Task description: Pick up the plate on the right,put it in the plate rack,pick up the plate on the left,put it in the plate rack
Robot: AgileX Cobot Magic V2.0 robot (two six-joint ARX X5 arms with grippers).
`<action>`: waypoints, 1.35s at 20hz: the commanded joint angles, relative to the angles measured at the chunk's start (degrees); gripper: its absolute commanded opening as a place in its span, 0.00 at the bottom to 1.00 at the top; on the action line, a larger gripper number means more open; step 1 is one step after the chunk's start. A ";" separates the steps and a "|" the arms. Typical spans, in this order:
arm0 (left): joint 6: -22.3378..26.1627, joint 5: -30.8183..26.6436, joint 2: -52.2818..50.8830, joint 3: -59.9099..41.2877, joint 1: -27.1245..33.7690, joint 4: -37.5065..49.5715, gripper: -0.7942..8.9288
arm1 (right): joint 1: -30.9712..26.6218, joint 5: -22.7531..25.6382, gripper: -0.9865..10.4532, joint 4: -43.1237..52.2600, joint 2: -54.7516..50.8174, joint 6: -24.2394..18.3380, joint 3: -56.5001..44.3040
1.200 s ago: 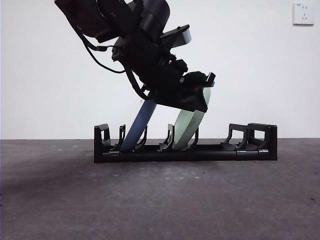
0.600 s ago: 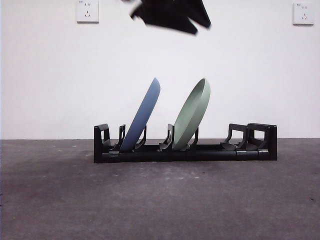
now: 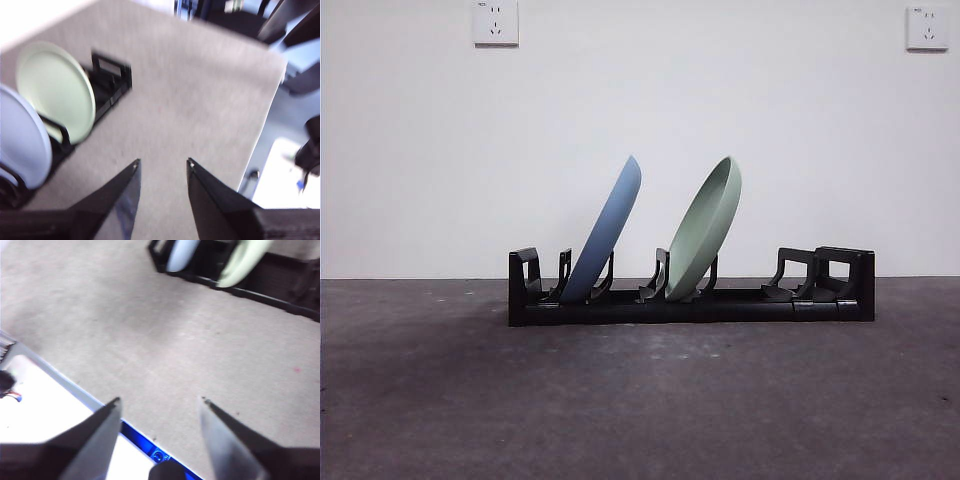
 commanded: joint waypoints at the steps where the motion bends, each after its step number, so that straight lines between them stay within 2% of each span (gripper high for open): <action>1: -0.59 -0.04 -1.53 0.02 -0.07 -0.20 0.19 | 0.07 -0.35 0.17 -1.18 0.07 -0.96 -0.44; 2: -0.59 -0.04 -2.12 0.02 -0.07 -0.55 0.08 | 0.07 -0.35 0.12 -1.20 0.07 -0.96 -0.44; 4: -0.57 0.00 -2.47 0.02 -0.07 -1.38 0.07 | 0.07 -0.35 0.08 -1.18 0.07 -0.98 -0.44; 12: -0.57 -0.04 -2.38 0.02 -0.07 -1.73 0.08 | 0.07 1.92 0.09 -1.16 0.11 -0.52 -0.42; 20: -0.48 -0.15 -2.40 0.04 -0.07 -2.05 0.08 | 0.07 10.54 0.09 -1.16 0.76 -0.55 -0.42; 21: 1.31 -3.15 -2.43 0.04 0.00 -1.27 0.08 | 0.04 11.52 0.09 -1.14 0.85 -0.52 -0.42; 23: -0.72 -6.64 -2.49 0.04 0.04 -1.55 0.08 | 0.04 13.33 0.09 -1.11 1.36 -0.52 -0.42; 25: 0.96 -7.82 -2.54 0.04 0.11 -3.43 0.08 | 0.04 14.16 0.09 -0.55 1.88 -0.52 -0.42; 27: 0.79 -13.09 -2.95 0.04 0.33 -1.97 0.08 | 0.04 14.32 0.09 0.35 2.34 -0.52 -0.42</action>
